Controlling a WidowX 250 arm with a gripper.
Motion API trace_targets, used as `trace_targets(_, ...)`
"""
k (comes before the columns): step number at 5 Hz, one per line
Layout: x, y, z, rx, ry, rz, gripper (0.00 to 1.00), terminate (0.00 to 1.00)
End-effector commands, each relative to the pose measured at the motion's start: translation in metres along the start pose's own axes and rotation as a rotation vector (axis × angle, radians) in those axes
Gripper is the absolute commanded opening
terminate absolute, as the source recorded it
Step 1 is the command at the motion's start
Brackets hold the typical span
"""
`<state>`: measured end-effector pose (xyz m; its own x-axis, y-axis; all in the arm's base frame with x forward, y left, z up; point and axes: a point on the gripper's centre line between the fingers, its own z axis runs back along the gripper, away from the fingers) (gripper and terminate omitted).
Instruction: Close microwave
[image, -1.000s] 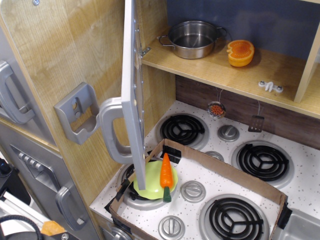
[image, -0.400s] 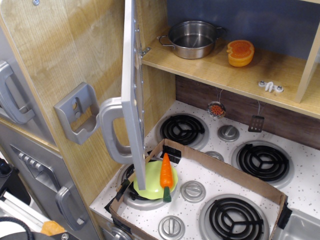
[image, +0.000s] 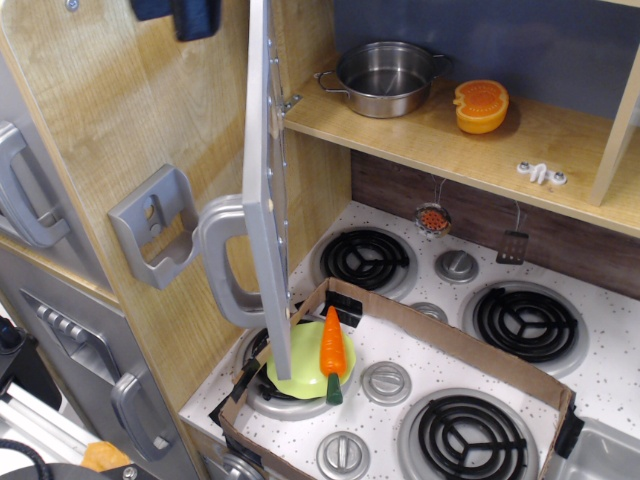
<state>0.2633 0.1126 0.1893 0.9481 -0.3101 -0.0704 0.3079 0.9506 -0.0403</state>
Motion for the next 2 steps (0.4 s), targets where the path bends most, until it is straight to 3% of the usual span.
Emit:
trace_targets(1, -0.004, -0.002, -0.003, 0.059, -0.063, -0.01, 1.0, 0.0)
trace_targets(2, 0.008, -0.006, -0.014, 0.06, -0.094, -0.013, 1.0, 0.0)
